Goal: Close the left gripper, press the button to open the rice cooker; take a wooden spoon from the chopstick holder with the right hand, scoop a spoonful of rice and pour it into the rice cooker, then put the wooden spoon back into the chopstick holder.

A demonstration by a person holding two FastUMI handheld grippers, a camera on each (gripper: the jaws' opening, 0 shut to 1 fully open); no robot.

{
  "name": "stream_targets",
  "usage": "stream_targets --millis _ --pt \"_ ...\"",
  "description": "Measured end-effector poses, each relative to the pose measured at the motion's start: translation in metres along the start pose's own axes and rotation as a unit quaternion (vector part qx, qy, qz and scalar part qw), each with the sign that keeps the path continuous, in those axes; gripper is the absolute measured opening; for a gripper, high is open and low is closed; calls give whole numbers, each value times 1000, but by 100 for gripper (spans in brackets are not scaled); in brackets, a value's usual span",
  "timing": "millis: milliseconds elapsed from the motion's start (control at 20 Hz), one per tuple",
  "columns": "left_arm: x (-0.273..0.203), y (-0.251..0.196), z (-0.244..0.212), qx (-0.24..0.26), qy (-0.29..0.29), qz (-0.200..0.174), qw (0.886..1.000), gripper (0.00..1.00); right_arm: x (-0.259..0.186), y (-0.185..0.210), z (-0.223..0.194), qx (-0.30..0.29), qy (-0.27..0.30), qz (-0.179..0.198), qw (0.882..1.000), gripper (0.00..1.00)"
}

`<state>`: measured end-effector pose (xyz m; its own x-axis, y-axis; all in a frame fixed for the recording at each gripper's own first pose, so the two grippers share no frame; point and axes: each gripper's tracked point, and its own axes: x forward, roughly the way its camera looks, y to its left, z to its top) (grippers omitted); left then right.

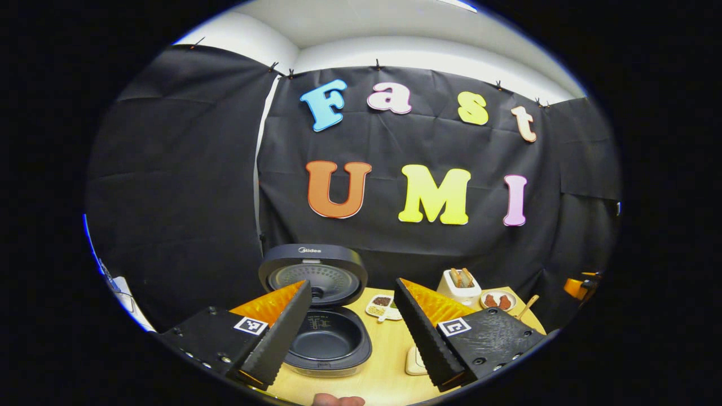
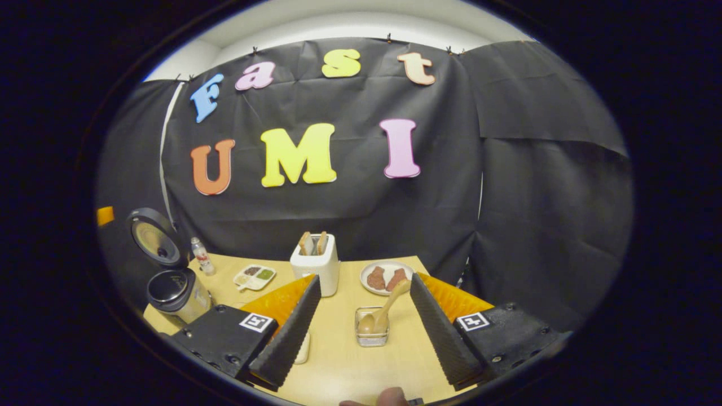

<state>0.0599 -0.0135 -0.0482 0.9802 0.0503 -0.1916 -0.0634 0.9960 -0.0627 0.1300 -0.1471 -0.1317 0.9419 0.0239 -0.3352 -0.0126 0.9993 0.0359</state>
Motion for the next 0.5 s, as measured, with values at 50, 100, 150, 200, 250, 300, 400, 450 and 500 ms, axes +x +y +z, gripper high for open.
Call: stream_targets --millis 50,100,150,200,250,300,400,450,500 --pt "1 -6 0 -1 1 -3 1000 94 11 -5 -9 3 12 3 1000 100" --pt "2 -11 0 1 2 -6 1000 94 23 -8 -17 8 24 6 1000 100" --pt "4 -15 0 4 3 -8 1000 94 35 -10 -28 13 38 14 999 100" --pt "6 -17 -3 8 5 -7 1000 94 48 -13 -38 19 50 20 998 100" --pt "9 -17 -4 10 6 -2 1000 94 61 -18 -48 27 62 21 997 100" --pt "13 -17 -3 12 6 4 1000 95 75 -24 -59 36 75 20 996 100" --pt "20 -20 -3 17 3 15 1000 94 101 -29 -84 51 104 25 993 100" --pt "22 -21 -1 16 0 17 1000 94 113 -30 -96 60 118 29 991 100" --pt "24 -23 1 15 -3 19 1000 94 125 -32 -105 68 128 29 989 100"
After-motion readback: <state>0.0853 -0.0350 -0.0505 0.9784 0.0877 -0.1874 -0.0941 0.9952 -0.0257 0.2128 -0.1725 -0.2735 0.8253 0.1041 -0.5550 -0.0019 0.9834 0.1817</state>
